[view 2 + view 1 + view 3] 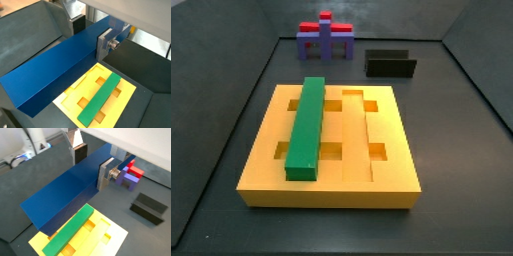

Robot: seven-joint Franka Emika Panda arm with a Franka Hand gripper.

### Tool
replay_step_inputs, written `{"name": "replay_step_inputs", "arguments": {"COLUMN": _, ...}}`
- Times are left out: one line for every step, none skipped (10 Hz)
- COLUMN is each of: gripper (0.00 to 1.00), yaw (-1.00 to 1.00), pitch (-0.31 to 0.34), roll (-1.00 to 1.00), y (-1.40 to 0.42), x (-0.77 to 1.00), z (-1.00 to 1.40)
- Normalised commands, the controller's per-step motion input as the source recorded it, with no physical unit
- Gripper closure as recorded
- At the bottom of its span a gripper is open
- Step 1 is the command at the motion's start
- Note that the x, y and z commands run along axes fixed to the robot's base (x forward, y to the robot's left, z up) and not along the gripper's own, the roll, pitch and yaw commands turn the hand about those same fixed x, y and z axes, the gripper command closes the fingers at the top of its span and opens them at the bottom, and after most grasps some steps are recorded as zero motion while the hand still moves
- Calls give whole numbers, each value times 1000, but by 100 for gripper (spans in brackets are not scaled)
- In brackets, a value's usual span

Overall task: Pick up the blue object. Move up. Move to above the board. Insert the blue object.
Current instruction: Insert the blue object.

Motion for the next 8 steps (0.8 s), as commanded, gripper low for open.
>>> {"name": "replay_step_inputs", "arguments": {"gripper": 100, "yaw": 0, "pitch": -66, "roll": -84, "y": -6, "x": 51, "z": -209}}
{"name": "replay_step_inputs", "arguments": {"gripper": 100, "yaw": 0, "pitch": -137, "roll": -137, "y": -106, "x": 140, "z": -483}}
{"name": "replay_step_inputs", "arguments": {"gripper": 100, "yaw": 0, "pitch": -167, "roll": -116, "y": -420, "x": 314, "z": -749}}
{"name": "replay_step_inputs", "arguments": {"gripper": 100, "yaw": 0, "pitch": -171, "roll": -100, "y": -489, "x": 380, "z": -789}}
{"name": "replay_step_inputs", "arguments": {"gripper": 100, "yaw": 0, "pitch": -184, "roll": -84, "y": -429, "x": 409, "z": -829}}
{"name": "replay_step_inputs", "arguments": {"gripper": 100, "yaw": 0, "pitch": -190, "roll": -47, "y": -340, "x": 423, "z": -897}}
{"name": "replay_step_inputs", "arguments": {"gripper": 100, "yaw": 0, "pitch": -176, "roll": -21, "y": -306, "x": 363, "z": -943}}
{"name": "replay_step_inputs", "arguments": {"gripper": 100, "yaw": 0, "pitch": -206, "roll": -39, "y": -123, "x": 203, "z": -860}}
